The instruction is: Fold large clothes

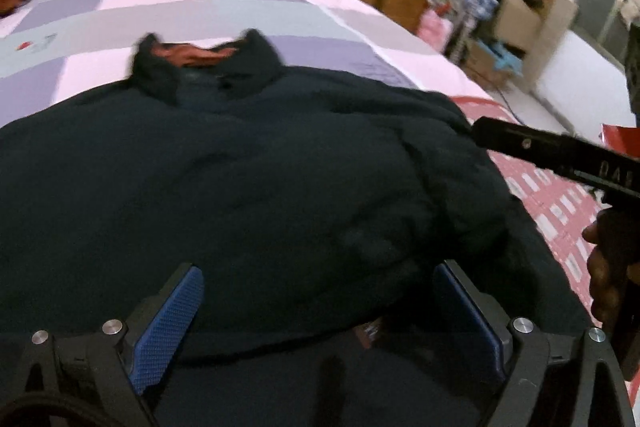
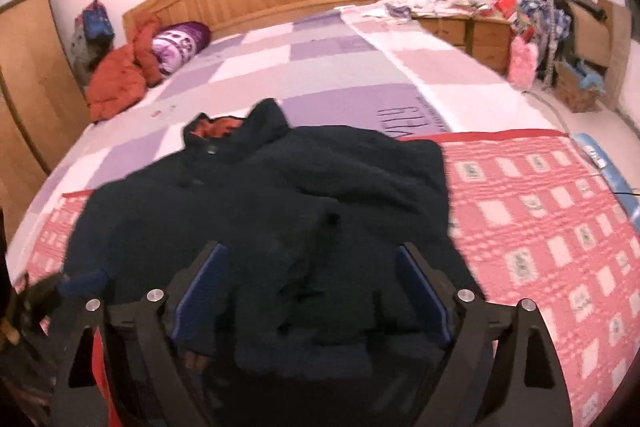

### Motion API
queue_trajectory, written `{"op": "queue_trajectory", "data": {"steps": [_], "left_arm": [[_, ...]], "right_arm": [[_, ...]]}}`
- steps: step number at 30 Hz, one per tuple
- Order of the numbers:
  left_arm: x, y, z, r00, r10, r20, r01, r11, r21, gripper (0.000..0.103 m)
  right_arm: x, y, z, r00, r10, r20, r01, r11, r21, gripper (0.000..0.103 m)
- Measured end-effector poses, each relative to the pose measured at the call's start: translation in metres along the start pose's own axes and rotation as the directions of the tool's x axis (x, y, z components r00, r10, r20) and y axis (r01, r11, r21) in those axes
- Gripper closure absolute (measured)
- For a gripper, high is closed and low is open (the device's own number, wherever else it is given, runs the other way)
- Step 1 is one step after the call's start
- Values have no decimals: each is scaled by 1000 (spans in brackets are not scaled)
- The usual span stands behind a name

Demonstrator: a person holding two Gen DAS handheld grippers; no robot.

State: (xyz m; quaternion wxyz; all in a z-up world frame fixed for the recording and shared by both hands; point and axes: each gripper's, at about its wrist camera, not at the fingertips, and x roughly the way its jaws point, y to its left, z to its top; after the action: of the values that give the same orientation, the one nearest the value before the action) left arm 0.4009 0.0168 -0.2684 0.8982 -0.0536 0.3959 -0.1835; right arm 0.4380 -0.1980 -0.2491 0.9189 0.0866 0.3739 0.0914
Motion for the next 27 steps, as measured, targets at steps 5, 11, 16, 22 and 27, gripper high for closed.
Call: {"op": "queue_trajectory", "data": {"steps": [5, 11, 16, 22, 27], "left_arm": [[-21, 33, -16, 996, 88, -2, -88, 996, -31, 7], [-39, 80, -25, 974, 228, -2, -227, 970, -87, 7], [-50, 120, -21, 941, 338, 20, -329, 926, -187, 7], [-47, 159, -30, 904, 427, -9, -412, 867, -279, 7], [-24, 179, -47, 880, 461, -112, -473, 830, -296, 7]], "right_arm": [[36, 16, -4, 995, -16, -101, 15, 1000, -9, 4], [85, 9, -17, 967, -19, -254, 47, 993, 105, 12], [69, 46, 12, 986, 37, -163, -47, 997, -59, 84], [37, 48, 46, 999, -36, 24, 40, 980, -195, 85], [103, 31, 6, 971, -111, -212, 61, 972, -227, 75]]}}
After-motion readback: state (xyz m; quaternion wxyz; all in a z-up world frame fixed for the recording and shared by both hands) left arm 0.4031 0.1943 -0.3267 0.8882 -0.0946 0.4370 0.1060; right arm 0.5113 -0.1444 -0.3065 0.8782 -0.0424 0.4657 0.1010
